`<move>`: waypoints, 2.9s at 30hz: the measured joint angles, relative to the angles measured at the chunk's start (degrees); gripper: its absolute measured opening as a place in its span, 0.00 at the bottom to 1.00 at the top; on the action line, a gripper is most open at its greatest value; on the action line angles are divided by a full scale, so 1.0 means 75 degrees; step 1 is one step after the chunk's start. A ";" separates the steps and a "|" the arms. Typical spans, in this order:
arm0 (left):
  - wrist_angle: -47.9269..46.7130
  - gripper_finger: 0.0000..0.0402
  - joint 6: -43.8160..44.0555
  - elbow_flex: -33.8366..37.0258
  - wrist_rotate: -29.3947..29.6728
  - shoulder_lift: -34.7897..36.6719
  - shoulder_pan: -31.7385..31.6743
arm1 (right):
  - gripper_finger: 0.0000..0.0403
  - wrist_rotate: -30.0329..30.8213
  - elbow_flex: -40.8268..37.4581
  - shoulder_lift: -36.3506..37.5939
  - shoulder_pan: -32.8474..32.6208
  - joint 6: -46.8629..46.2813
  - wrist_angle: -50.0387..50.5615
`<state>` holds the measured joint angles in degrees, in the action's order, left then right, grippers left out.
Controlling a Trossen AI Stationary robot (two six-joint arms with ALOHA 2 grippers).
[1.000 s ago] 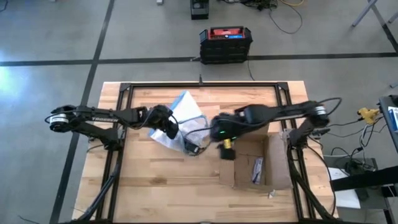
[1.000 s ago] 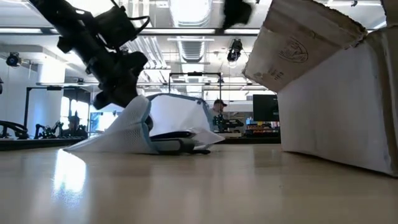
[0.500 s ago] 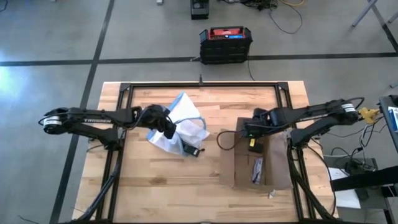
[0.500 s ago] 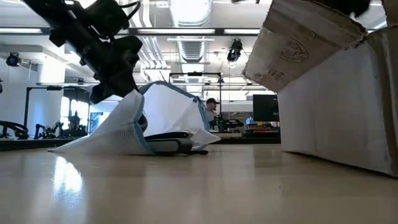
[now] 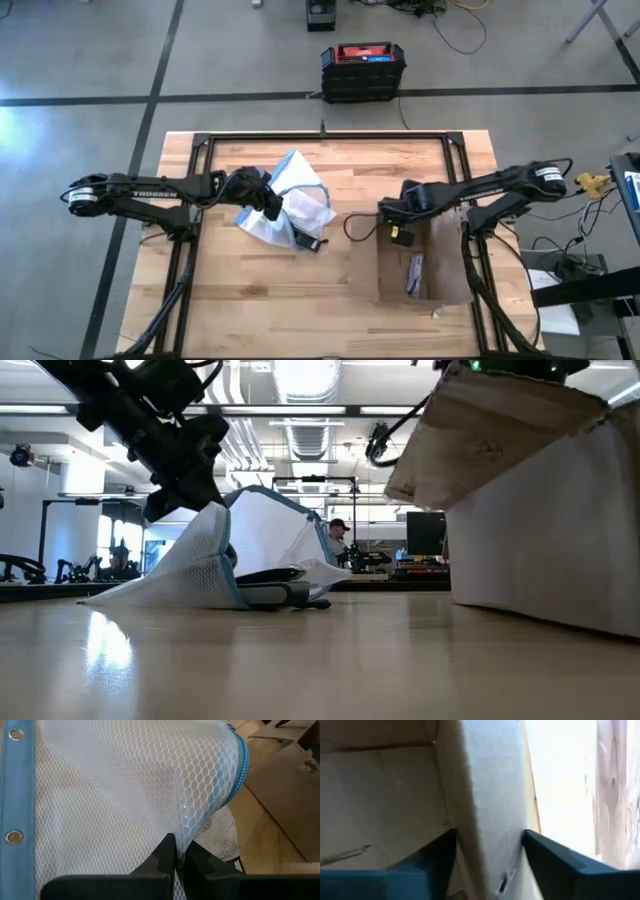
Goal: Pack items into zip bag
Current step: Put the blue wrapped candy into the blue transparent zip bag
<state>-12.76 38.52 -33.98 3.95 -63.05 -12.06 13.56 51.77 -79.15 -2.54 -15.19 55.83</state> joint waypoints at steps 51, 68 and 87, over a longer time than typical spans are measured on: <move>0.0402 0.00 -0.0461 -0.0466 -0.1065 0.0020 -0.1649 | 0.14 0.8729 0.2073 -0.1202 -0.0798 0.0735 0.0711; 0.0325 0.00 -0.0440 -0.0466 -0.1067 0.0020 -0.1640 | 0.61 0.8036 0.2461 -0.0261 -0.1353 0.0031 0.0632; 0.0282 0.00 -0.0463 -0.0463 -0.1068 0.0020 -0.1398 | 0.85 0.7904 0.2782 -0.0404 -0.2234 0.0247 0.0665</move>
<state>-10.64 35.05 -37.45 -4.05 -62.89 -22.54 72.84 72.64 -82.17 -19.30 -13.34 60.82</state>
